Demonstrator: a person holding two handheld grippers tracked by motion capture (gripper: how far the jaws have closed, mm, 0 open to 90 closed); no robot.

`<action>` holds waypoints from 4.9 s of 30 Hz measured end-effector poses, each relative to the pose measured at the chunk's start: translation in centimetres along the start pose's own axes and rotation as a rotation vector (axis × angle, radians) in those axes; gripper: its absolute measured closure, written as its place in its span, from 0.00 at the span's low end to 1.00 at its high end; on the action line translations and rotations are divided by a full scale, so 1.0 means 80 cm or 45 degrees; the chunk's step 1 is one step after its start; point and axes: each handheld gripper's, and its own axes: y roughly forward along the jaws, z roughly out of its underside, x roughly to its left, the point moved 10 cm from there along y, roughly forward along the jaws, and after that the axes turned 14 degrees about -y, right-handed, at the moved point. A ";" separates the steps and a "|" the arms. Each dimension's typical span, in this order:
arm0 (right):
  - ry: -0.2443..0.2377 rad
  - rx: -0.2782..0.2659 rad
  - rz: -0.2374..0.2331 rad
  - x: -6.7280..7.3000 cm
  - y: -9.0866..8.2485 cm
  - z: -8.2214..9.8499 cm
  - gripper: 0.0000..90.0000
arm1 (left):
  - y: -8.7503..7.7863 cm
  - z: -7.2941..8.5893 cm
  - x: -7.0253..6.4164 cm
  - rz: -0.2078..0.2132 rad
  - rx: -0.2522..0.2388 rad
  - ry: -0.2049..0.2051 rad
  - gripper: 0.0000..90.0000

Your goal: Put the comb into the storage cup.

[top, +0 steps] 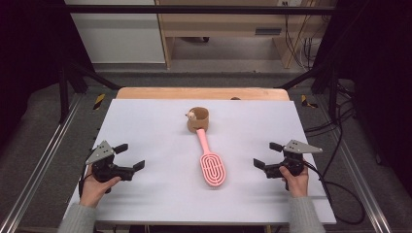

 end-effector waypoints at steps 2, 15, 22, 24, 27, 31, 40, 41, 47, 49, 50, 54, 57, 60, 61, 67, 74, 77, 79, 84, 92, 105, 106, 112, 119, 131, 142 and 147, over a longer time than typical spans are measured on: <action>0.000 -0.002 -0.001 0.000 0.000 0.000 0.00 | 0.000 0.000 0.000 0.000 0.001 -0.001 0.02; -0.006 0.018 0.019 0.003 0.004 -0.007 0.00 | -0.001 0.003 0.004 -0.015 0.007 -0.001 0.02; -0.011 0.047 0.030 0.009 0.013 -0.013 0.01 | 0.000 0.004 0.006 -0.018 0.014 0.002 0.02; -0.016 0.052 0.029 0.011 0.016 -0.015 0.01 | 0.000 0.004 0.006 -0.020 0.013 0.001 0.02; -0.031 0.064 0.028 0.016 0.020 -0.018 0.02 | 0.000 0.004 0.006 -0.020 0.013 0.003 0.02; -0.042 0.078 0.033 0.022 0.028 -0.022 0.03 | 0.001 0.005 0.006 -0.021 0.016 0.002 0.02; -0.082 0.102 0.019 0.035 0.043 -0.031 0.08 | 0.001 0.004 0.007 -0.025 0.015 -0.002 0.02; -0.080 0.101 0.019 0.036 0.044 -0.033 0.09 | 0.000 0.004 0.007 -0.024 0.014 -0.004 0.02; -0.090 0.113 0.011 0.039 0.054 -0.036 0.18 | 0.000 0.004 0.007 -0.024 0.014 -0.004 0.02; -0.097 0.120 0.004 0.041 0.057 -0.037 0.21 | 0.001 0.005 0.008 -0.026 0.016 -0.003 0.02; -0.099 0.119 -0.005 0.042 0.059 -0.038 0.23 | 0.001 0.005 0.008 -0.027 0.017 -0.003 0.02; -0.115 0.143 -0.005 0.046 0.070 -0.039 0.31 | 0.001 0.005 0.008 -0.026 0.015 -0.005 0.02; -0.143 0.153 -0.010 0.050 0.078 -0.042 0.38 | 0.000 0.005 0.009 -0.027 0.015 -0.008 0.02; -0.159 0.158 -0.008 0.054 0.084 -0.045 0.43 | 0.000 0.005 0.009 -0.027 0.016 -0.007 0.02; -0.163 0.161 -0.011 0.055 0.086 -0.046 0.44 | 0.000 0.005 0.009 -0.027 0.014 -0.007 0.02; -0.164 0.174 -0.036 0.062 0.097 -0.052 0.55 | 0.001 0.005 0.009 -0.027 0.017 -0.004 0.02; -0.164 0.235 -0.046 0.070 0.115 -0.055 0.62 | 0.001 0.005 0.009 -0.026 0.016 -0.003 0.02; -0.146 0.253 -0.057 0.073 0.122 -0.056 0.68 | 0.000 0.005 0.010 -0.027 0.015 -0.005 0.02; -0.153 0.264 -0.061 0.074 0.127 -0.056 0.74 | 0.000 0.005 0.010 -0.028 0.015 -0.005 0.02; -0.147 0.252 -0.077 0.074 0.137 -0.062 0.84 | 0.001 0.006 0.009 -0.025 0.017 -0.001 0.02; -0.160 0.278 -0.122 0.082 0.153 -0.066 0.93 | 0.000 0.006 0.009 -0.023 0.017 -0.002 0.02; -0.172 0.329 -0.139 0.079 0.180 -0.066 1.00 | 0.000 0.005 0.009 -0.020 0.017 -0.002 0.02; -0.177 0.330 -0.137 0.079 0.183 -0.067 1.00 | 0.000 0.005 0.010 -0.021 0.017 -0.001 0.02; -0.190 0.333 -0.134 0.080 0.196 -0.068 1.00 | 0.000 0.006 0.010 -0.021 0.019 0.000 0.02; -0.202 0.372 -0.145 0.082 0.217 -0.061 1.00 | 0.000 0.006 0.010 -0.021 0.018 -0.001 0.02; -0.230 0.432 -0.192 0.094 0.235 -0.048 1.00 | 0.001 0.007 0.010 -0.022 0.023 0.001 0.02; -0.245 0.493 -0.195 0.094 0.240 -0.032 1.00 | 0.001 0.007 0.011 -0.023 0.021 -0.001 0.02; -0.244 0.507 -0.168 0.090 0.240 -0.032 1.00 | 0.000 0.006 0.011 -0.022 0.021 0.001 0.02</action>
